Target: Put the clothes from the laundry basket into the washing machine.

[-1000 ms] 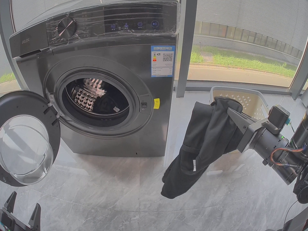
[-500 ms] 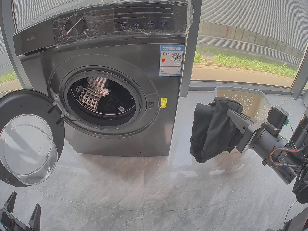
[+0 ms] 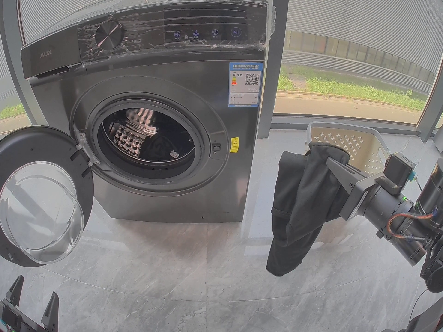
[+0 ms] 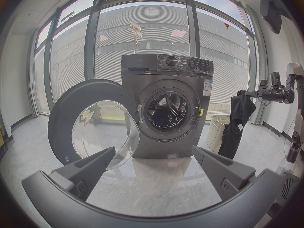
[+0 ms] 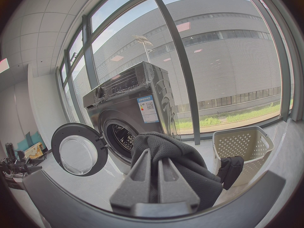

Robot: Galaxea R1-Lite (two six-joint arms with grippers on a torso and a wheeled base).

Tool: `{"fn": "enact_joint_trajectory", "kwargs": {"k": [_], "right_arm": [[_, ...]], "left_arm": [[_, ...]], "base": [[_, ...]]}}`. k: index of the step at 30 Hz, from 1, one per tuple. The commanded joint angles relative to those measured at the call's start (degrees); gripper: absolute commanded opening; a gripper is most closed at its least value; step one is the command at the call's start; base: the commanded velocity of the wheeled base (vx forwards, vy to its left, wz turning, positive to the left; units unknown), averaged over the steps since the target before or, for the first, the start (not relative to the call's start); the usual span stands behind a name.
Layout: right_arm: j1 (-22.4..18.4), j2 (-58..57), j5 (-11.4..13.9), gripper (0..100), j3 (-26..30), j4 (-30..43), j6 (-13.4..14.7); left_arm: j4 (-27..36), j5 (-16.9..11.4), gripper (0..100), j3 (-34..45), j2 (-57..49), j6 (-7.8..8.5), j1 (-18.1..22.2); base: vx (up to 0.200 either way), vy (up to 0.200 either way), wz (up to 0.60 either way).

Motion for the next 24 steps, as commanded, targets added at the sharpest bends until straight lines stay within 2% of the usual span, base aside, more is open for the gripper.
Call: {"fn": "enact_joint_trajectory", "kwargs": {"k": [1,15,24], "right_arm": [[0.0,0.1,0.0,0,0.1,0.0,0.1],[0.1,0.2,0.0,0,0.1,0.0,0.0],[0.0,0.2,-0.1,0,0.1,0.0,0.0]], "left_arm": [[0.0,0.0,100,0.8,-0.9,-0.02,0.0],[0.0,0.0,100,0.8,-1.0,-0.02,-0.1],[0.0,0.0,100,0.8,-1.0,-0.02,-0.1]], "base": [[0.0,0.2,0.0],[0.0,0.2,0.0],[0.0,0.0,0.0]]}}
